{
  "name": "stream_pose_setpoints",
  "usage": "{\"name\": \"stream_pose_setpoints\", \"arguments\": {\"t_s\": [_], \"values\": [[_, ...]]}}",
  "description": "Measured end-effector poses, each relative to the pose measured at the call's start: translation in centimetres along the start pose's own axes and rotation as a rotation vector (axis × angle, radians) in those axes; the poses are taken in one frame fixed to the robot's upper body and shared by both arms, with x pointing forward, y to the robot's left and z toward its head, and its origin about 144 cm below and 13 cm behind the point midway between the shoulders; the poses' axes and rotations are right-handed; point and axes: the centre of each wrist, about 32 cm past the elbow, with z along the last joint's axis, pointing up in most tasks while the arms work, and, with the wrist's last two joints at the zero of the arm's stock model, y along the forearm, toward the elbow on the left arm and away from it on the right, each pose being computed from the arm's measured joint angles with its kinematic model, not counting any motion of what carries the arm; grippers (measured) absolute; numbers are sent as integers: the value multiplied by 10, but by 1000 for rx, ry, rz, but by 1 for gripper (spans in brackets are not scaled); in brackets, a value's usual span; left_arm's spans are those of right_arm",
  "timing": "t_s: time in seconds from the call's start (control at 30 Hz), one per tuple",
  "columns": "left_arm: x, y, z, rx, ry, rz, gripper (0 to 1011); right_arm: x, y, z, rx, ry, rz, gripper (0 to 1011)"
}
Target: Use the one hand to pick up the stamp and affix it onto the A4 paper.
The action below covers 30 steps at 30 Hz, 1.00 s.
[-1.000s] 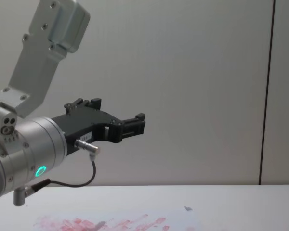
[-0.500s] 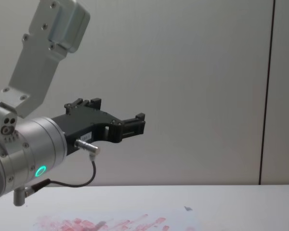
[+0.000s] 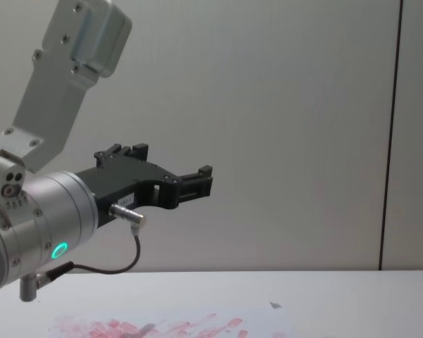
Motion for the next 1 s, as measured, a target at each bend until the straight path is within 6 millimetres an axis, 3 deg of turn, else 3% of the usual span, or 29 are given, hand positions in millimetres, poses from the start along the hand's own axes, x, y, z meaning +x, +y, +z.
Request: {"name": "stream_pose_setpoints", "arguments": {"t_s": [0.37, 1.0], "values": [[0, 0, 0, 0, 0, 0, 1001, -1, 0, 5, 36, 3, 16, 221], [0, 0, 0, 0, 0, 0, 1001, -28, 2, 51, 212, 50, 234, 221]]}}
